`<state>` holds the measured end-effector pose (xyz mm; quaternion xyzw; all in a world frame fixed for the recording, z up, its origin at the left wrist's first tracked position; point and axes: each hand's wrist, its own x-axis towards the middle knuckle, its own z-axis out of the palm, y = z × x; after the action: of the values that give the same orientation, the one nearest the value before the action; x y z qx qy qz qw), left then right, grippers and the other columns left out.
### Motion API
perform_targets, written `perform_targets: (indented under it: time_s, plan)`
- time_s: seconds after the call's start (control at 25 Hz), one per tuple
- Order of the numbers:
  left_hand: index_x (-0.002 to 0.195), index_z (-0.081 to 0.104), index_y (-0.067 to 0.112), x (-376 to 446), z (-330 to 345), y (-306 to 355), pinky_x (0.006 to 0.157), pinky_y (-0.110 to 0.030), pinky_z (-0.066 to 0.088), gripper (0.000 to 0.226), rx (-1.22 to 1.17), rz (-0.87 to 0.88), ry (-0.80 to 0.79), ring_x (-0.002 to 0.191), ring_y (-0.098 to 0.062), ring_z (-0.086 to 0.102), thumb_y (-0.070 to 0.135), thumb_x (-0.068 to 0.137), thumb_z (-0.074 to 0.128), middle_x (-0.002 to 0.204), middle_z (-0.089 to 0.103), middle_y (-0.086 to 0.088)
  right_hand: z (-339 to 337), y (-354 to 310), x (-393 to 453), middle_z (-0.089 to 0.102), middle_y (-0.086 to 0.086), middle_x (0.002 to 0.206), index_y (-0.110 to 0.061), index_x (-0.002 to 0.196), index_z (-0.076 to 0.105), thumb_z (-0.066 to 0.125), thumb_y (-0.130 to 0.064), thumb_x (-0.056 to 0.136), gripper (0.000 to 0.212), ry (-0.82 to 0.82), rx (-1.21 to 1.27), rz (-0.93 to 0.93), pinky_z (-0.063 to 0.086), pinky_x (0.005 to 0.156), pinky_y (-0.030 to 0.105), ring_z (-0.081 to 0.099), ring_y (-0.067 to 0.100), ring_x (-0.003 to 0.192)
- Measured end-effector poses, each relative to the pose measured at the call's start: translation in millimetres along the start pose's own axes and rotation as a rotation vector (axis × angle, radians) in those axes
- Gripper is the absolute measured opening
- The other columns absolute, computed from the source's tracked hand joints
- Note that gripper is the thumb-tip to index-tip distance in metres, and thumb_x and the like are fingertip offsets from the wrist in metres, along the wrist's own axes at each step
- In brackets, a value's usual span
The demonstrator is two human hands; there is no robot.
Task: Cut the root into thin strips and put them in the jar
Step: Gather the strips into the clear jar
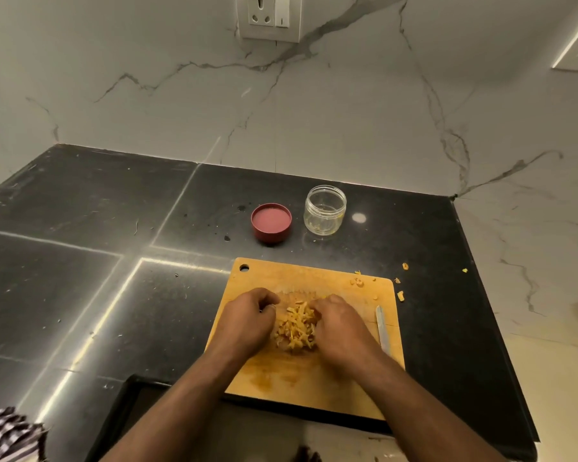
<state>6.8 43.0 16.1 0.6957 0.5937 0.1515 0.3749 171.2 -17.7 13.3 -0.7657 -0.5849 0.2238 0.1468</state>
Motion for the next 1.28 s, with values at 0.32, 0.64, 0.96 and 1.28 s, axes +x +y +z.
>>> perform_targets:
  time_s: [0.32, 0.64, 0.96, 1.28]
  plan:
    - [0.11, 0.07, 0.027, 13.7, -20.4, -17.7, 0.077, -0.022, 0.046, 0.019, 0.004, 0.021, 0.0, 0.095, -0.008, 0.06, 0.018, 0.098, 0.059, 0.105, 0.068, 0.01, 10.4, -18.1, 21.2, 0.051, 0.002, 0.127, -0.02, 0.132, 0.056, 0.043, -0.01, 0.097, 0.039, -0.007, -0.22, 0.017, 0.046, 0.099, 0.036, 0.044, 0.02, 0.118]
    - [0.109, 0.069, 0.031, 13.4, -19.9, -9.4, 0.064, -0.006, 0.042, 0.036, -0.01, 0.145, -0.131, 0.091, 0.003, 0.057, 0.001, 0.093, 0.056, 0.107, 0.064, 0.016, -52.7, -10.0, 82.8, 0.053, 0.004, 0.136, -0.019, 0.14, 0.051, 0.052, -0.013, 0.093, 0.048, 0.302, -0.025, -0.024, 0.047, 0.101, 0.039, 0.054, 0.022, 0.12]
    - [0.107, 0.072, 0.033, 8.3, -17.6, -8.5, 0.082, -0.015, 0.053, 0.026, -0.235, 0.184, -0.194, 0.103, 0.001, 0.064, 0.011, 0.095, 0.065, 0.107, 0.071, 0.017, -65.2, -14.8, 146.6, 0.049, 0.009, 0.14, -0.013, 0.139, 0.05, 0.059, -0.007, 0.089, 0.052, 0.188, -0.078, 0.051, 0.048, 0.101, 0.042, 0.053, 0.03, 0.123]
    - [0.104, 0.075, 0.011, 4.6, -24.8, -8.4, 0.086, -0.035, 0.059, 0.013, -0.856, -0.025, -0.288, 0.103, -0.027, 0.071, 0.007, 0.093, 0.068, 0.103, 0.075, -0.009, -68.8, -5.2, 120.7, 0.061, 0.006, 0.124, -0.015, 0.126, 0.064, 0.057, -0.008, 0.09, 0.037, 0.367, 0.108, 0.037, 0.051, 0.094, 0.034, 0.059, 0.023, 0.11]
